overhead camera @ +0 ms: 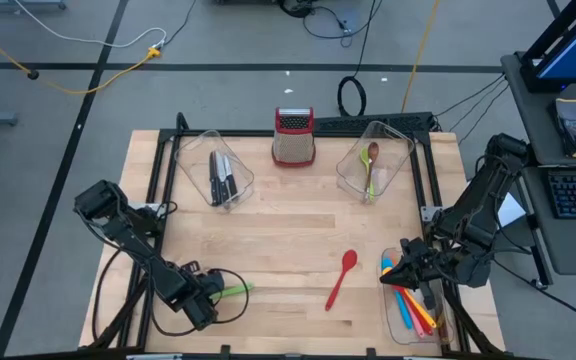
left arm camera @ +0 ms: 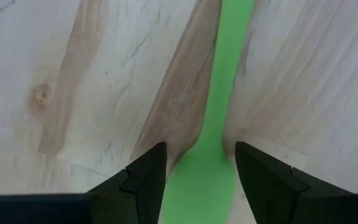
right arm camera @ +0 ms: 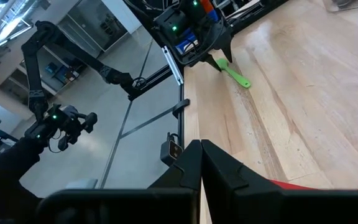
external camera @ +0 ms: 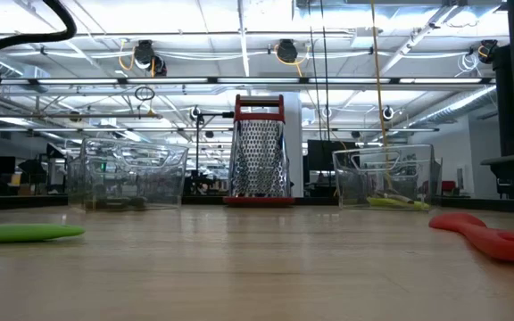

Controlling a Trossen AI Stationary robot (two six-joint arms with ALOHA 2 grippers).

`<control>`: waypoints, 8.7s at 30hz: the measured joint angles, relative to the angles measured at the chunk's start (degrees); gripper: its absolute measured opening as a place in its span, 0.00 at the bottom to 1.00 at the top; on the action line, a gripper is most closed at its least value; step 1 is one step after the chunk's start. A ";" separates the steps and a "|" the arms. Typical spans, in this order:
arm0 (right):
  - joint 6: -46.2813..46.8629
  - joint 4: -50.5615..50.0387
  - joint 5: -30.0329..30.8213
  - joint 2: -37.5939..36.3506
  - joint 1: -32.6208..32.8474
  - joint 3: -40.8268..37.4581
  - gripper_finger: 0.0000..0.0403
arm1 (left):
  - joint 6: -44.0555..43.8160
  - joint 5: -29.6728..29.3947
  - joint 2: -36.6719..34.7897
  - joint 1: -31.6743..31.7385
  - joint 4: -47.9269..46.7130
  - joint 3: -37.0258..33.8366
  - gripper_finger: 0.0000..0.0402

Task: Pick & Place Kitchen Items
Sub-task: Put the green spatula into the bottom right transparent bin

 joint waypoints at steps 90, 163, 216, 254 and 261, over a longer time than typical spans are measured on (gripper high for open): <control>-5.96 0.02 1.64 1.53 -0.27 0.00 0.01 | 20.36 -12.96 -6.64 7.87 15.29 0.07 0.00; -87.13 10.95 10.77 47.18 -26.82 23.39 0.61 | 31.03 5.72 -6.73 34.66 59.91 0.11 0.00; -60.82 -6.36 34.65 37.38 -15.98 30.53 0.01 | 55.28 -3.16 -6.71 41.11 56.25 0.11 0.04; 68.86 -60.64 -16.55 14.94 4.31 30.36 0.01 | 68.34 -8.10 -6.71 40.48 55.74 0.11 0.04; 75.38 -59.02 -16.65 21.40 7.74 30.29 0.01 | 68.23 -8.09 -6.71 39.47 56.07 0.09 0.04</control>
